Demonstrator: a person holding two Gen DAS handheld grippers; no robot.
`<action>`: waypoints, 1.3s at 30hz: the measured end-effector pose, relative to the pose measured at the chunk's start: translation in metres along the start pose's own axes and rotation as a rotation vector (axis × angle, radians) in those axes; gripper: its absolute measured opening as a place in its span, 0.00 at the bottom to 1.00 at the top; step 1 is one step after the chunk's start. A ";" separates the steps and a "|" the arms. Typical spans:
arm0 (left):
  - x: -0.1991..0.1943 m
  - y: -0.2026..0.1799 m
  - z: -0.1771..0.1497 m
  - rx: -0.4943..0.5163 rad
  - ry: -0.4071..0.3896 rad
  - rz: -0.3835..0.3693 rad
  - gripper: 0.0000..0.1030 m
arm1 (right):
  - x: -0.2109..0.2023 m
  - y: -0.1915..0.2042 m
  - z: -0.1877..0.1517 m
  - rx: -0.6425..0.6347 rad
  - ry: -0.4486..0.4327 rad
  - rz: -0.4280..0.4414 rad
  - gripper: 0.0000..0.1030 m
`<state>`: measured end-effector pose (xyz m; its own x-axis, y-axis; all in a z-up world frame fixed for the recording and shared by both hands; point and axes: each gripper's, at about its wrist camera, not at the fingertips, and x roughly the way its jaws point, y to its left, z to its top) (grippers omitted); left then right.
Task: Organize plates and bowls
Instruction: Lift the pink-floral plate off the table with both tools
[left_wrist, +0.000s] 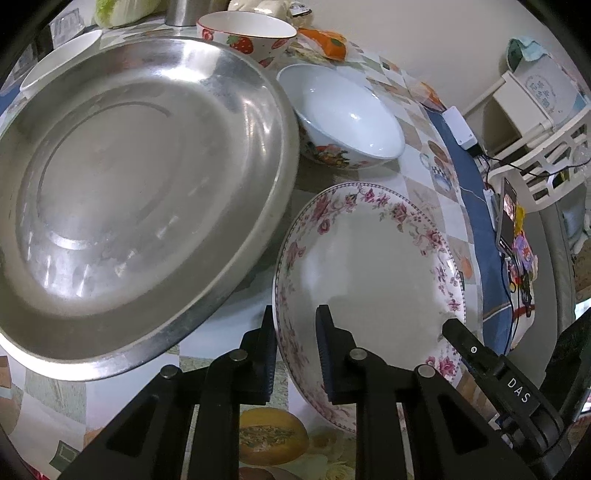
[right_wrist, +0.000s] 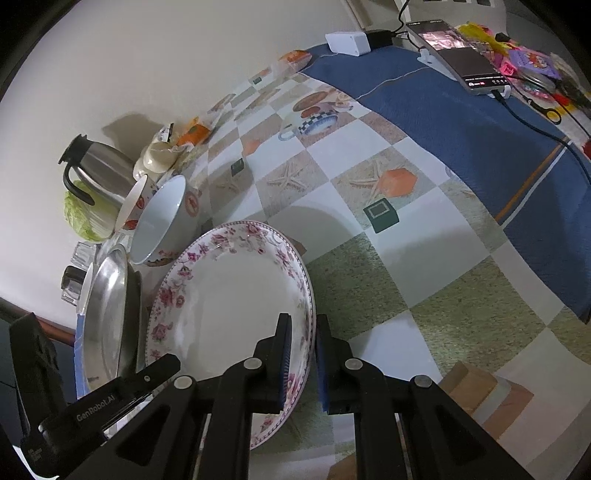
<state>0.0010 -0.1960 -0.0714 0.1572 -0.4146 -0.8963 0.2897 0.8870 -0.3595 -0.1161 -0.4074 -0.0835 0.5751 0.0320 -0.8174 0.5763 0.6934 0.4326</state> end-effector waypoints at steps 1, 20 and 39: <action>0.000 -0.001 0.000 0.006 -0.001 0.000 0.20 | -0.001 -0.001 0.000 0.001 -0.004 0.001 0.13; -0.010 -0.024 0.003 0.094 -0.023 -0.034 0.20 | -0.031 -0.012 -0.001 0.023 -0.084 0.026 0.14; -0.081 -0.026 0.024 0.152 -0.216 -0.141 0.20 | -0.098 0.049 0.015 -0.080 -0.266 0.044 0.15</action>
<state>0.0040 -0.1900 0.0169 0.2979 -0.5794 -0.7586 0.4584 0.7839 -0.4188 -0.1353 -0.3870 0.0232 0.7371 -0.1192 -0.6651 0.5056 0.7503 0.4259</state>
